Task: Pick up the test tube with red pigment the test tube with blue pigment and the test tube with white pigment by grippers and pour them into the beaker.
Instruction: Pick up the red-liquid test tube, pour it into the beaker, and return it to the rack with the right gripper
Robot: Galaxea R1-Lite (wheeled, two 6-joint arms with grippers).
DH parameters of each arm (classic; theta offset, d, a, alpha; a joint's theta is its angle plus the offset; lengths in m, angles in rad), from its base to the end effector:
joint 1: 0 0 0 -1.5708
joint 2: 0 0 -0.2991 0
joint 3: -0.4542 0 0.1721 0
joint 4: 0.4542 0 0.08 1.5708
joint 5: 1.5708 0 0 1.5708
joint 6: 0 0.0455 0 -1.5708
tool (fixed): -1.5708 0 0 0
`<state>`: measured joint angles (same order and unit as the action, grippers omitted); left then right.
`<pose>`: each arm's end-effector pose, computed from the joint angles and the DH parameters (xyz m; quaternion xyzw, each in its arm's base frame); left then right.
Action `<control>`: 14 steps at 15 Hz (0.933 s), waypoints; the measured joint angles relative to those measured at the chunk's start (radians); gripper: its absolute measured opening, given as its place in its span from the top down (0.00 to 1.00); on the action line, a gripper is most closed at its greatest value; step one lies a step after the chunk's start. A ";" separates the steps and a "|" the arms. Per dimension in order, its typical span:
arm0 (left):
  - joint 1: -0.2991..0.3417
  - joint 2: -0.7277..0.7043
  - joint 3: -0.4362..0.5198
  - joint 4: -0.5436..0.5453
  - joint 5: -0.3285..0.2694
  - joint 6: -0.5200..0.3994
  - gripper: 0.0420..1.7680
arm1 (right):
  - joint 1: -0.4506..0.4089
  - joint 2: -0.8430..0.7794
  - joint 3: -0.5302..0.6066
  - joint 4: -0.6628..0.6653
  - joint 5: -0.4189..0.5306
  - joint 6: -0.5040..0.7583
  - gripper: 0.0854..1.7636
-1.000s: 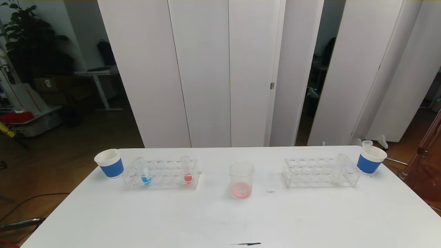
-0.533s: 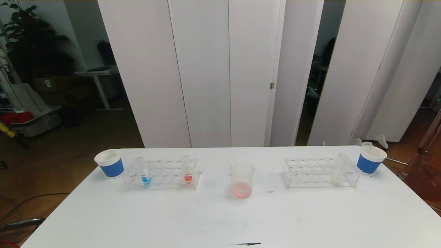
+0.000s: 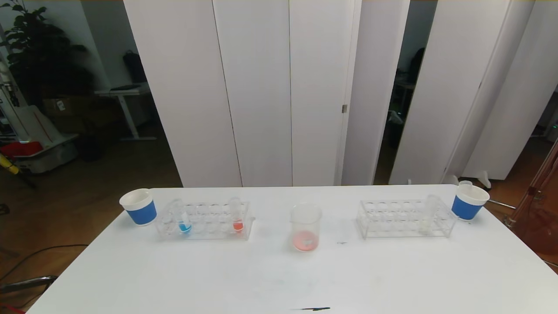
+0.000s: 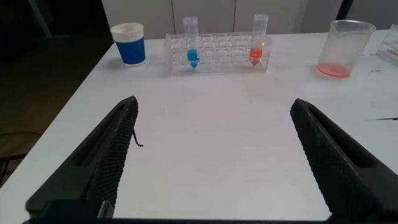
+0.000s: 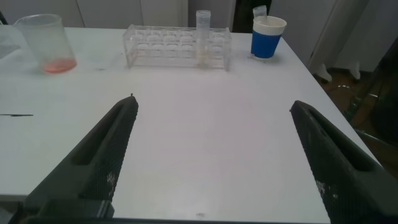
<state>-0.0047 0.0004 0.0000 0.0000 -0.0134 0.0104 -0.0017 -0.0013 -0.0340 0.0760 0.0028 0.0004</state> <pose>-0.0189 -0.0005 0.0755 0.0052 0.0002 -0.0091 0.9999 -0.0218 0.0002 0.0754 0.0002 0.0203 0.0005 0.9998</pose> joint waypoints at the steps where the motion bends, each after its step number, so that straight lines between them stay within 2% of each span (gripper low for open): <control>1: 0.000 0.000 0.000 0.000 0.000 0.000 0.01 | 0.000 0.000 0.000 0.000 0.000 0.000 0.01; 14: 0.000 0.000 0.000 -0.007 0.010 -0.007 0.01 | 0.000 0.000 0.000 0.000 0.000 0.001 0.01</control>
<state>-0.0047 0.0004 -0.0004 -0.0070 -0.0036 0.0038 -0.0017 -0.0013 -0.0340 0.0764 0.0032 0.0013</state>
